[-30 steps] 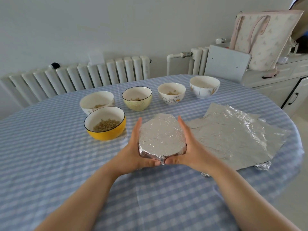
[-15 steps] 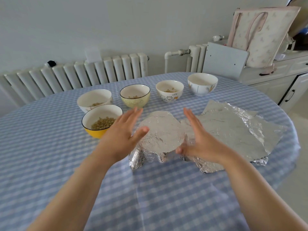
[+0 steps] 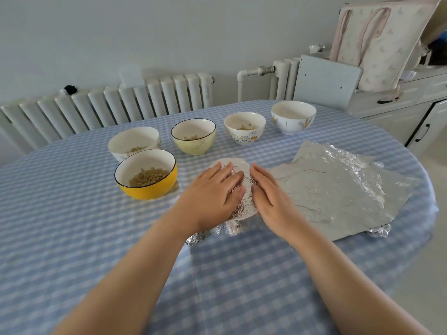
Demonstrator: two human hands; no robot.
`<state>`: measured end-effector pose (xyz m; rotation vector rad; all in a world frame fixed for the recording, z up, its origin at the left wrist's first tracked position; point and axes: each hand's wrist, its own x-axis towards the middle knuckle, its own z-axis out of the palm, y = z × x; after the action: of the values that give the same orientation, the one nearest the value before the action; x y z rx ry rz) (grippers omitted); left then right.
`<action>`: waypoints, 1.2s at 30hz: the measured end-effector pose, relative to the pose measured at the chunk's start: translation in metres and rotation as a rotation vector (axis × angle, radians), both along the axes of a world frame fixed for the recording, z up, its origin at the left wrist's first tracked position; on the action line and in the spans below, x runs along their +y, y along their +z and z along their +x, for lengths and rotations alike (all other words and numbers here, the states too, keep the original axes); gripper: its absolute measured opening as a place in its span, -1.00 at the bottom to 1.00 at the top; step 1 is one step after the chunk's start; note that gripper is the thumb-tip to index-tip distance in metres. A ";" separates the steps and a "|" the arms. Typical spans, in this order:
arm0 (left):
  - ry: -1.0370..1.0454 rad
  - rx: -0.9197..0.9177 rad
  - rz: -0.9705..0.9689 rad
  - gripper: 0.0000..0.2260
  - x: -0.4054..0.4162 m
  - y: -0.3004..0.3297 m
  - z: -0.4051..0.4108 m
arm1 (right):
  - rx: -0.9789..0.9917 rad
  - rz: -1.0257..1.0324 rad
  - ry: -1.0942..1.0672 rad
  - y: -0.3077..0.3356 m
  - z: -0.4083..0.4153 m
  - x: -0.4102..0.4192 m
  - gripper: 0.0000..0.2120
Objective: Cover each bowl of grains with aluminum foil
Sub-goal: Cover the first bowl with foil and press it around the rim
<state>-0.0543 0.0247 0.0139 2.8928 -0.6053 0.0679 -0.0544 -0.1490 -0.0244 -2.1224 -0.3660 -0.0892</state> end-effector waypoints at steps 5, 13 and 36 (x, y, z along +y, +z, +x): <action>0.024 -0.024 0.036 -0.25 0.000 -0.002 0.000 | 0.037 0.125 -0.044 -0.005 -0.006 -0.001 -0.39; 0.033 -0.029 0.037 -0.24 -0.001 -0.003 0.001 | 0.014 0.289 -0.150 -0.009 -0.006 0.002 -0.46; 0.029 -0.038 0.052 -0.25 0.000 -0.004 0.002 | 0.295 0.550 -0.337 -0.022 0.023 -0.001 -0.94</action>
<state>-0.0525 0.0248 0.0101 2.9572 -0.5808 0.1136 -0.0310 -0.1503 -0.0461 -1.5989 0.1812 -0.0611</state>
